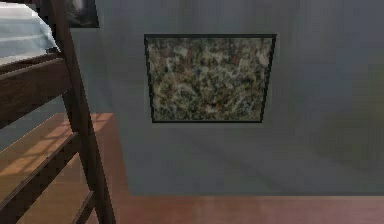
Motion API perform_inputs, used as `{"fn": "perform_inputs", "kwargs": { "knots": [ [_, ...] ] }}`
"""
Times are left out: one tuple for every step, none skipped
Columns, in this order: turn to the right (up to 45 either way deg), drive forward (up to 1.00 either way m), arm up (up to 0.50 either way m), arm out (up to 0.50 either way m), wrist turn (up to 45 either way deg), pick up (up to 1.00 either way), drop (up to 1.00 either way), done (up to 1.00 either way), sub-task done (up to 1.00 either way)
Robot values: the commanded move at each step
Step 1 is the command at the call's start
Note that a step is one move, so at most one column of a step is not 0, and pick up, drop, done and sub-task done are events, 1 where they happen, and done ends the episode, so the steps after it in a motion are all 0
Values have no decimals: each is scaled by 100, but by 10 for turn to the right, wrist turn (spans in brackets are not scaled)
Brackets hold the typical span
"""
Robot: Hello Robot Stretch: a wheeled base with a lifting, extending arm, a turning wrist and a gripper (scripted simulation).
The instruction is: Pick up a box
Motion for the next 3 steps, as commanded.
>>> {"fn": "perform_inputs", "kwargs": {
  "knots": [
    [0,0,0,0,0,100,0,0,0],
    [0,0,10,0,0,0,0,0,0],
    [0,0,0,0,0,0,0,100,0]
  ]
}}
